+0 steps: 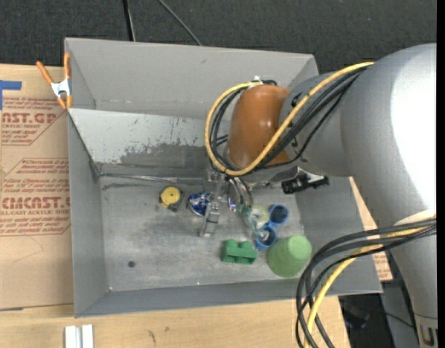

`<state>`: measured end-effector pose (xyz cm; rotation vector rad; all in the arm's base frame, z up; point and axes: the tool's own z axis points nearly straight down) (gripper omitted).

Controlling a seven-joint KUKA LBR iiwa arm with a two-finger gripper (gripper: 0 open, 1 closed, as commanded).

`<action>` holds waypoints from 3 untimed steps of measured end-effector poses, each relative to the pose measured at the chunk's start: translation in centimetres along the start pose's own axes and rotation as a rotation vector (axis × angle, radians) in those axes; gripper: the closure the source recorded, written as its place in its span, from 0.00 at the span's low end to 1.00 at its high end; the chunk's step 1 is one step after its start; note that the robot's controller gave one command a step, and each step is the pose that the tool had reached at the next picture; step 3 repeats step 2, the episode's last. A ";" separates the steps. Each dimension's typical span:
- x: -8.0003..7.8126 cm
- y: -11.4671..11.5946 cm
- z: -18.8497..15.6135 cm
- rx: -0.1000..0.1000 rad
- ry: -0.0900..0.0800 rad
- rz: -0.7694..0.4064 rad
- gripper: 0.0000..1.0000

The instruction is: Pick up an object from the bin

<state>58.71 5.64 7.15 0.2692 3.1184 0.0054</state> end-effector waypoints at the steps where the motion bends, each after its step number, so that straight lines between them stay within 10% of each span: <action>1: 0.2 -0.1 0.1 0.003 0.010 0.000 1.00; 2: 0.3 0.8 -13.8 0.000 0.001 -0.020 1.00; 3: 0.3 0.8 -13.8 0.000 0.001 -0.020 1.00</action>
Offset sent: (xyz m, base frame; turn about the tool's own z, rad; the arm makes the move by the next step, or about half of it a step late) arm 0.0000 0.0000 0.0000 0.0000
